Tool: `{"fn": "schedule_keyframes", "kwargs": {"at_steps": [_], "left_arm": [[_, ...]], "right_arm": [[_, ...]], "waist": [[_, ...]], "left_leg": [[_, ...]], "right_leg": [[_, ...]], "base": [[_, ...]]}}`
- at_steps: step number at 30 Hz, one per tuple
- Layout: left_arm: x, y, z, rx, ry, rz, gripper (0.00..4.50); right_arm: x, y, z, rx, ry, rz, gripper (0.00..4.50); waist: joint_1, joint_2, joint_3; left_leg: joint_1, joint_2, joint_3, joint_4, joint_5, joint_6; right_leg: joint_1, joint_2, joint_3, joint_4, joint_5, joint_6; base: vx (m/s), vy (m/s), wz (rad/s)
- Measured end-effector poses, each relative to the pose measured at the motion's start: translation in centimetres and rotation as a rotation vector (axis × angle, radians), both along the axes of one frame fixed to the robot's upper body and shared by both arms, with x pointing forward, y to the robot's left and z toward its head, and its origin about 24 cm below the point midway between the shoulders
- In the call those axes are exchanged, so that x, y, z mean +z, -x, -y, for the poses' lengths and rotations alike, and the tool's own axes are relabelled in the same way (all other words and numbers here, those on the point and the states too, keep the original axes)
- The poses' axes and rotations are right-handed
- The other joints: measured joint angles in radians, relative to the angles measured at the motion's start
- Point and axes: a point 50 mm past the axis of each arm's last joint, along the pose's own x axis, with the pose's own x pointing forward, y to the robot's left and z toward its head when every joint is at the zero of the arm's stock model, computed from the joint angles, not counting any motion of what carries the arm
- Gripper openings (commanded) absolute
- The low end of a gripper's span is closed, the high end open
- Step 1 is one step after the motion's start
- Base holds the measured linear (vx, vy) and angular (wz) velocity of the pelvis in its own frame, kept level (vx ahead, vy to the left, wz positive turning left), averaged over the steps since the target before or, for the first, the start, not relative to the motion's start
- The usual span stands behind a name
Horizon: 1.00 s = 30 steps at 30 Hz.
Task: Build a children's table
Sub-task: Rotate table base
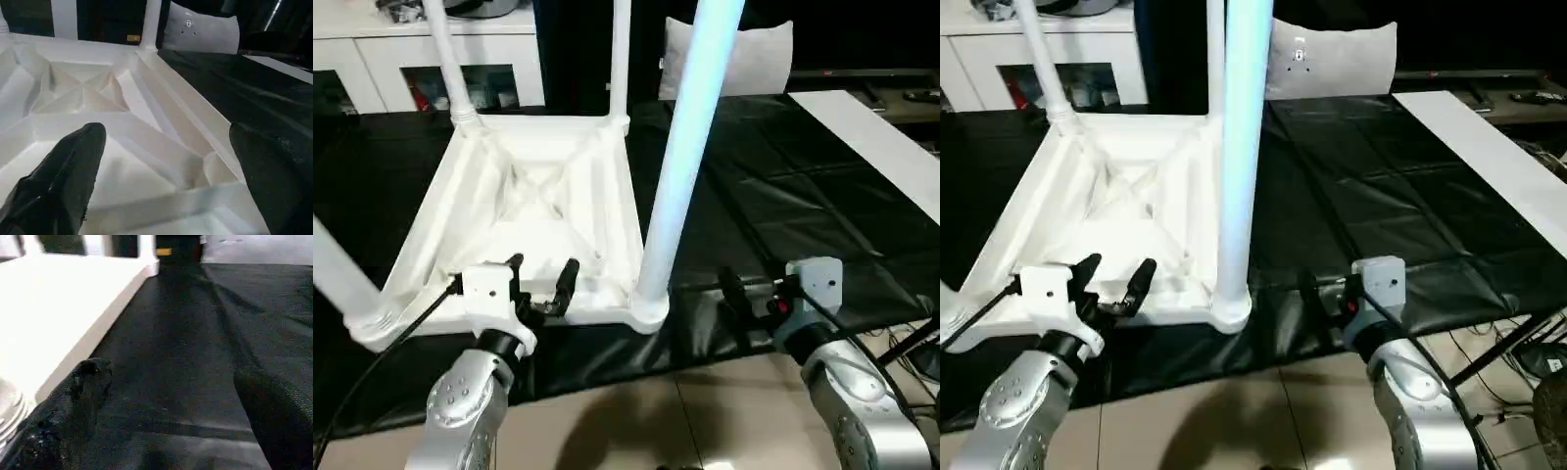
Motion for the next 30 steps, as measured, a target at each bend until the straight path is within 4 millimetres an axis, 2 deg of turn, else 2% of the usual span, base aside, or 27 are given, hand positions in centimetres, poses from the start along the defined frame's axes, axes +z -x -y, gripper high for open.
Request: {"fn": "schedule_keyframes", "kwargs": {"at_steps": [1,3,4,5,6,7,8,9,10,11,15,19,25,30], "left_arm": [[0.1,-0.1,0.2,-0.006,0.003,0.005,4.47],[0.0,0.0,0.2,-0.005,0.003,0.000,4.47],[-0.1,0.0,0.1,-0.004,0.003,-0.003,4.47],[-0.1,0.0,0.1,-0.004,0.002,-0.003,4.47],[-0.1,0.0,0.1,-0.004,0.000,-0.004,4.47],[-0.3,0.2,-0.2,0.007,-0.004,-0.014,4.47],[-0.5,0.2,-0.5,0.016,-0.008,-0.021,4.47],[-0.6,0.2,-0.7,0.020,-0.015,-0.024,4.47],[-0.5,0.1,-0.6,0.021,-0.011,-0.020,4.47],[-0.4,0.0,-0.5,0.017,-0.007,-0.015,4.47],[-0.7,-0.3,-0.1,0.005,0.008,-0.013,4.47],[-1.0,-0.3,-0.2,0.012,0.006,-0.021,4.47],[-0.9,-0.3,-0.3,0.016,-0.004,-0.012,4.47],[-1.2,0.0,-0.4,0.020,-0.016,-0.022,4.47]], "right_arm": [[-0.2,0.1,0.2,0.002,0.024,-0.007,4.50],[-0.3,0.1,0.1,0.004,0.030,-0.010,4.50],[-0.3,0.1,0.0,0.005,0.026,-0.011,4.50],[-0.3,0.1,-0.2,0.009,0.025,-0.009,4.50],[-0.4,0.1,-0.3,0.010,0.019,-0.008,4.50],[-0.2,-0.1,-0.7,0.012,-0.006,0.005,4.50],[-0.1,-0.2,-0.9,0.012,-0.022,0.014,4.50],[-0.1,-0.1,-0.9,0.011,-0.025,0.014,4.50],[-0.2,-0.1,-0.6,0.003,-0.014,0.011,4.50],[-0.3,-0.1,-0.3,-0.006,-0.005,0.006,4.50],[-0.5,-0.1,0.4,-0.022,0.011,-0.003,4.50],[-0.4,-0.2,0.4,-0.012,0.010,0.008,4.50],[-0.6,-0.4,0.7,0.009,0.034,0.000,4.50],[-0.7,-0.4,0.5,0.019,0.032,-0.004,4.50]], "waist": [[0.000,0.004,-0.003],[0.006,0.008,-0.005],[0.017,0.011,-0.004],[0.024,0.014,-0.004],[0.027,0.016,-0.004],[0.031,0.011,-0.004],[0.030,0.009,-0.003],[0.026,0.006,-0.004],[0.027,0.002,-0.007],[0.028,0.003,-0.009],[0.025,0.001,-0.014],[0.024,-0.002,-0.016],[0.029,-0.007,-0.017],[0.025,-0.009,-0.018]], "left_leg": [[-0.012,-0.005,-0.018,0.006,0.000,0.006],[-0.028,-0.013,-0.046,0.016,-0.006,0.017],[-0.034,-0.018,-0.061,0.023,-0.011,0.025],[-0.038,-0.022,-0.074,0.029,-0.016,0.033],[-0.028,-0.021,-0.079,0.030,-0.020,0.035],[-0.011,-0.026,-0.081,0.025,-0.024,0.028],[0.002,-0.031,-0.078,0.025,-0.030,0.020],[0.013,-0.038,-0.073,0.026,-0.036,0.021],[0.015,-0.042,-0.061,0.026,-0.042,0.030],[0.014,-0.042,-0.056,0.029,-0.047,0.039],[0.011,-0.039,-0.054,0.033,-0.056,0.055],[0.018,-0.039,-0.054,0.033,-0.063,0.066],[0.021,-0.039,-0.052,0.033,-0.065,0.071],[0.023,-0.039,-0.052,0.033,-0.065,0.070]], "right_leg": [[0.005,-0.004,-0.020,-0.001,-0.008,0.002],[0.015,-0.013,-0.049,0.000,-0.022,0.004],[0.025,-0.016,-0.063,-0.001,-0.029,0.007],[0.033,-0.018,-0.072,-0.003,-0.034,0.012],[0.038,-0.015,-0.067,-0.003,-0.040,0.012],[0.040,-0.013,-0.044,0.013,-0.051,0.006],[0.036,-0.013,-0.024,0.032,-0.066,-0.003],[0.037,-0.014,-0.007,0.049,-0.080,-0.005],[0.042,-0.015,0.008,0.057,-0.088,-0.001],[0.044,-0.014,0.009,0.056,-0.090,0.002],[0.047,-0.010,0.008,0.051,-0.096,0.011],[0.050,-0.011,0.008,0.053,-0.104,0.008],[0.055,-0.010,0.008,0.053,-0.107,0.008],[0.056,-0.010,0.008,0.053,-0.106,0.008]], "base": [[0.084,0.007,0.37],[0.085,0.006,0.46],[0.085,0.007,0.49],[0.085,0.007,0.49],[0.136,0.012,0.43],[0.154,-0.021,0.23],[0.154,-0.021,0.23],[0.104,-0.018,0.01],[0.000,0.000,0.00],[0.000,0.000,0.00],[0.043,-0.003,0.00],[0.000,0.000,0.00],[0.000,0.000,0.00],[0.000,0.000,0.00]]}}
